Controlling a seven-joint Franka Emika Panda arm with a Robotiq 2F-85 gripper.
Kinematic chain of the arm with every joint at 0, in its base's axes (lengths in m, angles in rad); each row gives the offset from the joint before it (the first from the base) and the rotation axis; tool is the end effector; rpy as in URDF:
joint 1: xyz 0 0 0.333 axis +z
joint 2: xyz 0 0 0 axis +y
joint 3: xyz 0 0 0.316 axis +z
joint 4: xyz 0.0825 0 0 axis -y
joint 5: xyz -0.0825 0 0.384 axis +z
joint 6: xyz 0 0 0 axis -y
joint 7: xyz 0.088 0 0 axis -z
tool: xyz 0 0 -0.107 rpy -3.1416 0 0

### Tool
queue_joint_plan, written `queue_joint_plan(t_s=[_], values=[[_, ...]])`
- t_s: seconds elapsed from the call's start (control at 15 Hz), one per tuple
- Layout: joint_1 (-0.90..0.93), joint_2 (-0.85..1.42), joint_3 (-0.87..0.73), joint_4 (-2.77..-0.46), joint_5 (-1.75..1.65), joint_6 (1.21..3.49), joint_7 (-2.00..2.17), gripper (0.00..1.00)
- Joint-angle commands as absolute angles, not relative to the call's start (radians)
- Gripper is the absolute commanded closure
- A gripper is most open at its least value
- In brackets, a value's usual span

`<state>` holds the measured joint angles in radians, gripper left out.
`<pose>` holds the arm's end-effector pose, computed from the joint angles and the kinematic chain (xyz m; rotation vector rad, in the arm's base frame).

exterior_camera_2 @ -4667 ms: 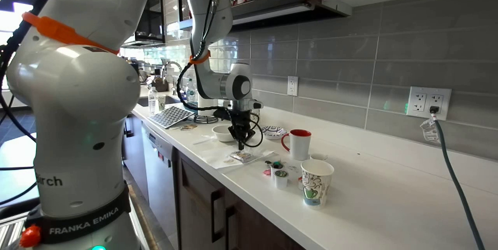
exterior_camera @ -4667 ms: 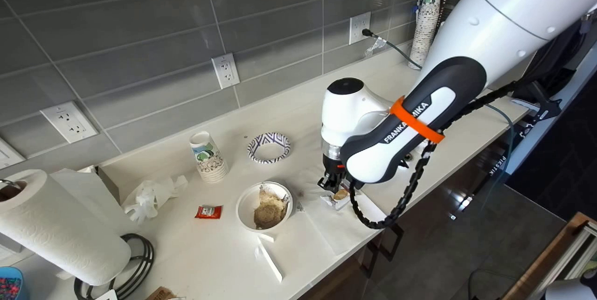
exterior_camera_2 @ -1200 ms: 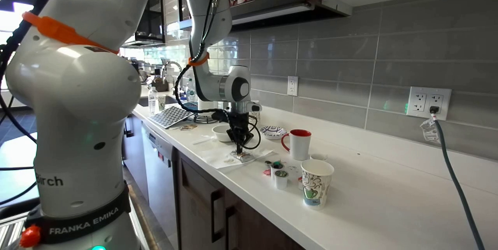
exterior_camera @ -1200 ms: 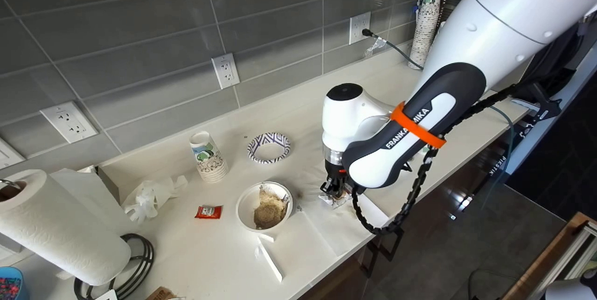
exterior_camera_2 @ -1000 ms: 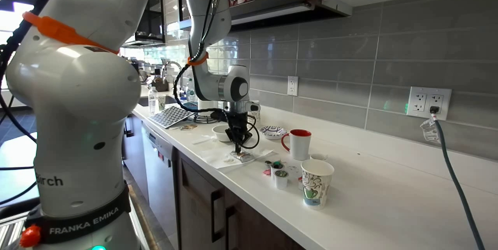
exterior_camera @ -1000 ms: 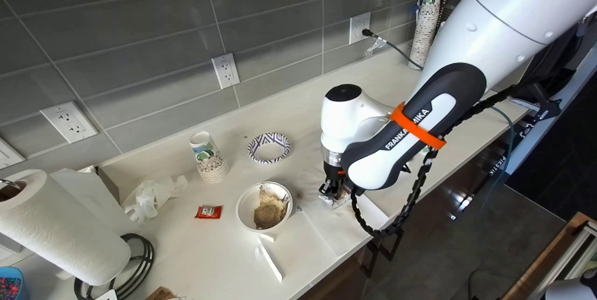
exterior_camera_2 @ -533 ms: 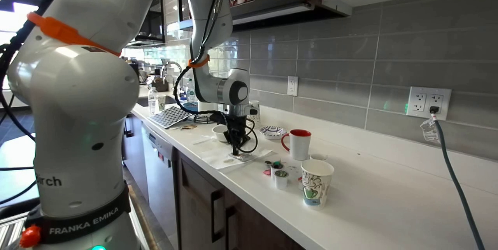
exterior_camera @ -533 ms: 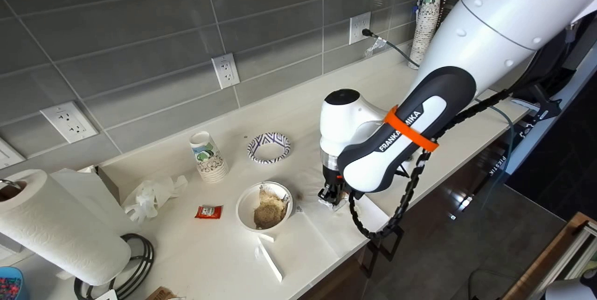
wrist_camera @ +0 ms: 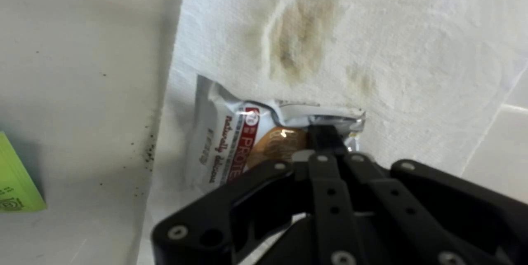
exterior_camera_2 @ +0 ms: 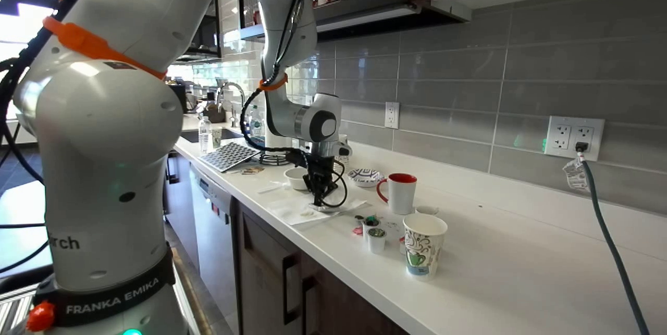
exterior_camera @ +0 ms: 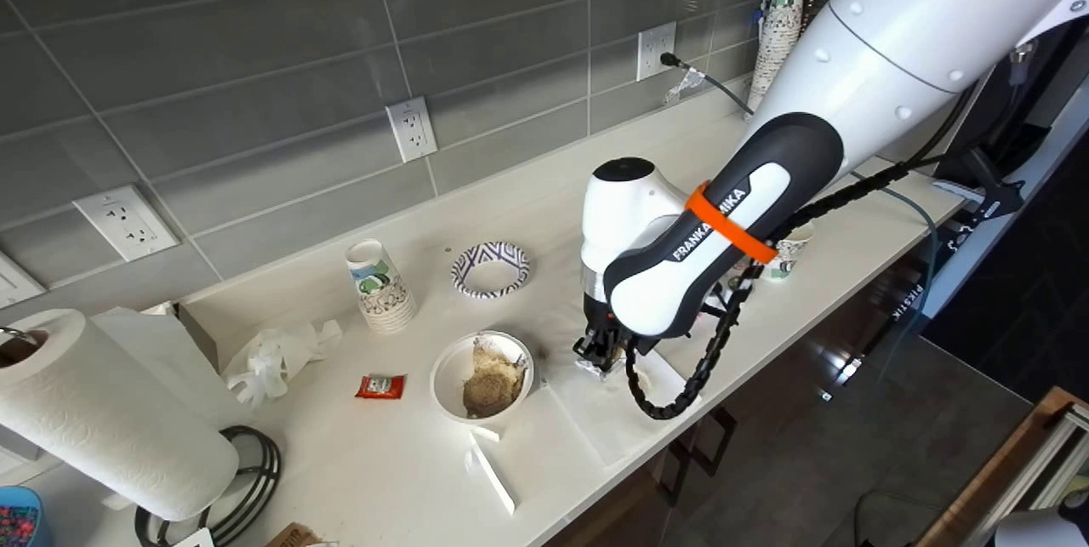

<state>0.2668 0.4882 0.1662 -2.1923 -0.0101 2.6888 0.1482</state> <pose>0.5033 0.2358 0.1636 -3.0385 -0.4192 0.0100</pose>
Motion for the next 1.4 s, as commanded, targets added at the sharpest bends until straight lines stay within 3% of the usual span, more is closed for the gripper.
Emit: queue_joint_plan(t_s=[0.0, 0.6, 1.33], values=[[0.261, 0.57, 0.171, -2.146, 0.011, 2.7, 0.134, 1.0], [0.383, 0.429, 0.053, -2.206, -0.144, 2.646, 0.29, 1.0], [0.416, 0.424, -0.027, -2.247, -0.275, 2.695, 0.422, 1.0]])
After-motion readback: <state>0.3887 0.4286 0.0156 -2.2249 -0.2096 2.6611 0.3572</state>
